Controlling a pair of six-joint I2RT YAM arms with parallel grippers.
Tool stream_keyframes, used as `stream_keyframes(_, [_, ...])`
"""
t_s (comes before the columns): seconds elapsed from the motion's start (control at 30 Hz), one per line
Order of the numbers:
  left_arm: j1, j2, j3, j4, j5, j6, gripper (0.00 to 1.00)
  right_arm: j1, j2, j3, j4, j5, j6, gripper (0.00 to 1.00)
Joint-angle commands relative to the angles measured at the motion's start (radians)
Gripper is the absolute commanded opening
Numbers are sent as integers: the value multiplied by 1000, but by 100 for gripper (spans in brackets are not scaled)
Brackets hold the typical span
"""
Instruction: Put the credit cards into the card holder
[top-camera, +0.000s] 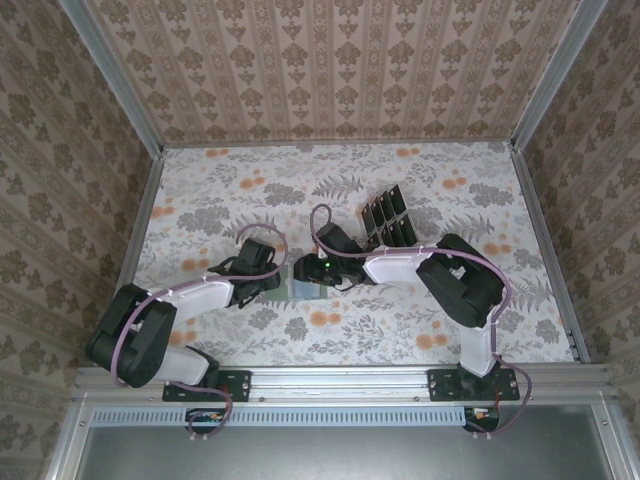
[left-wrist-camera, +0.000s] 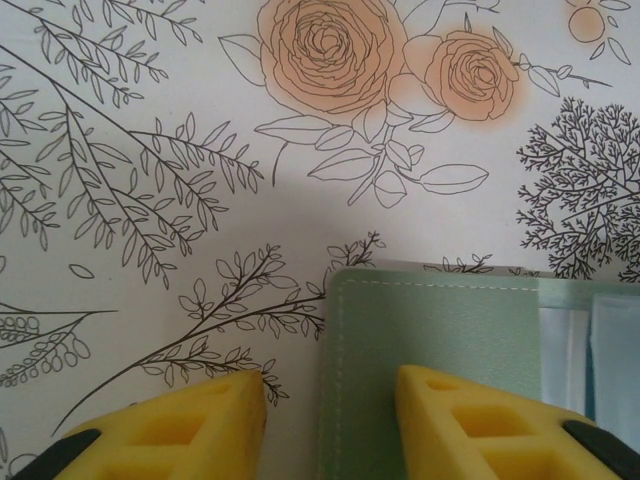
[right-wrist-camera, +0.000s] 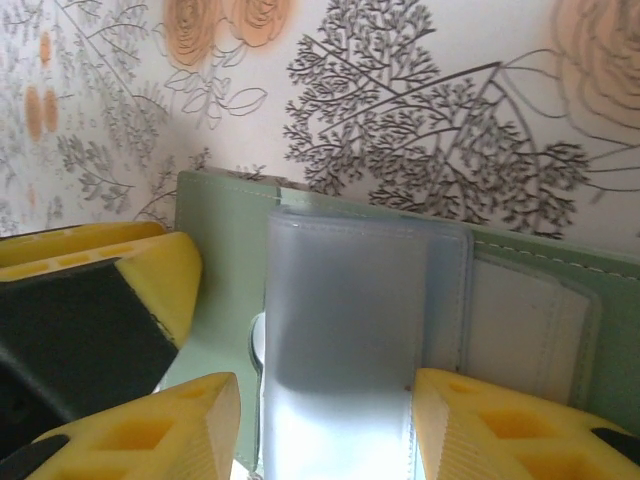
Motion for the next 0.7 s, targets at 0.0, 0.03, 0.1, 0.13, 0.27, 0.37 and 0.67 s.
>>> stream_keyframes(0.0, [6,29,-22,51,39,-1,42,8,48,16,13,-59,44,51])
stream_keyframes(0.03, [5,29,-23,55,40,-1,42,9,50,22,18,-64,48,51])
stream_keyframes(0.1, [5,27,-25,58,42,-3,42,14,55,33,30,-76,58,51])
stream_keyframes(0.13, [5,25,-26,59,42,-5,42,17,57,38,33,-79,63,51])
stream_keyframes(0.27, [5,24,-30,65,46,-7,42,23,61,60,43,-94,74,51])
stream_keyframes(0.37, [5,23,-33,65,45,-9,42,24,46,60,38,-90,69,51])
stream_keyframes(0.67, [5,21,-33,64,52,-13,41,24,-100,58,-171,68,-62,51])
